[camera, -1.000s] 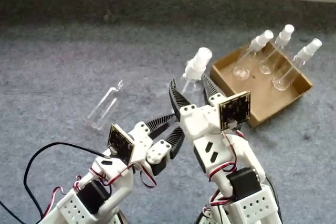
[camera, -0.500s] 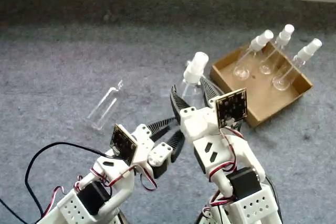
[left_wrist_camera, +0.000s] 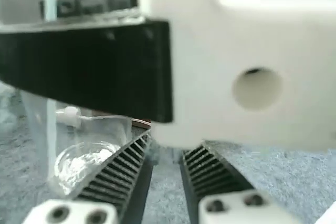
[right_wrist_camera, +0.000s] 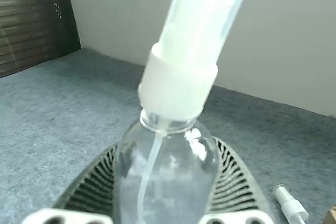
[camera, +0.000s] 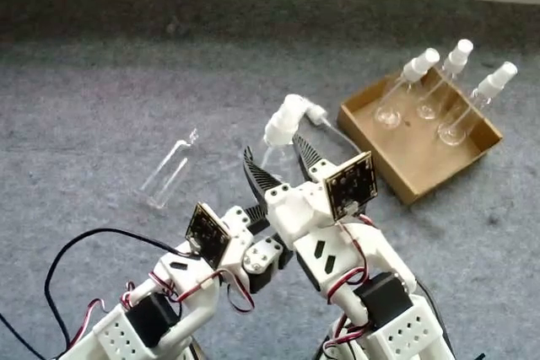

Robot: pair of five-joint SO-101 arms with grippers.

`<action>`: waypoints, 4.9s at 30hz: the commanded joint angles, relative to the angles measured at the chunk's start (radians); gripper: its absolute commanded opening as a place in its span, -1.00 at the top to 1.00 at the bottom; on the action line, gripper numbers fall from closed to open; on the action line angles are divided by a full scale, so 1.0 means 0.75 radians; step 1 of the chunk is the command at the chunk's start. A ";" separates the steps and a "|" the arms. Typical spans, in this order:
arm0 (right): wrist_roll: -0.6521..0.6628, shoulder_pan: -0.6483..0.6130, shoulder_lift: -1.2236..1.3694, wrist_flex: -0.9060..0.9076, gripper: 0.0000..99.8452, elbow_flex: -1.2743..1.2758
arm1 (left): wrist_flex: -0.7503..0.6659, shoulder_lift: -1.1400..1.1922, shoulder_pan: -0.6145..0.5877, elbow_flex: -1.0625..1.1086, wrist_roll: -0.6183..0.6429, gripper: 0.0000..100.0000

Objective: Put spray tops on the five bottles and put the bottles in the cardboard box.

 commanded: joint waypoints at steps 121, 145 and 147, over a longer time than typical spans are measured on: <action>0.200 1.014 1.564 -0.879 0.75 -0.185 | 0.213 0.009 -0.257 0.026 -0.002 0.99; 0.200 1.012 1.564 -0.868 0.38 -0.140 | 0.213 0.009 -0.257 0.026 -0.002 0.99; 0.200 1.012 1.562 -0.868 0.38 -0.140 | 0.213 0.009 -0.257 0.026 -0.002 0.99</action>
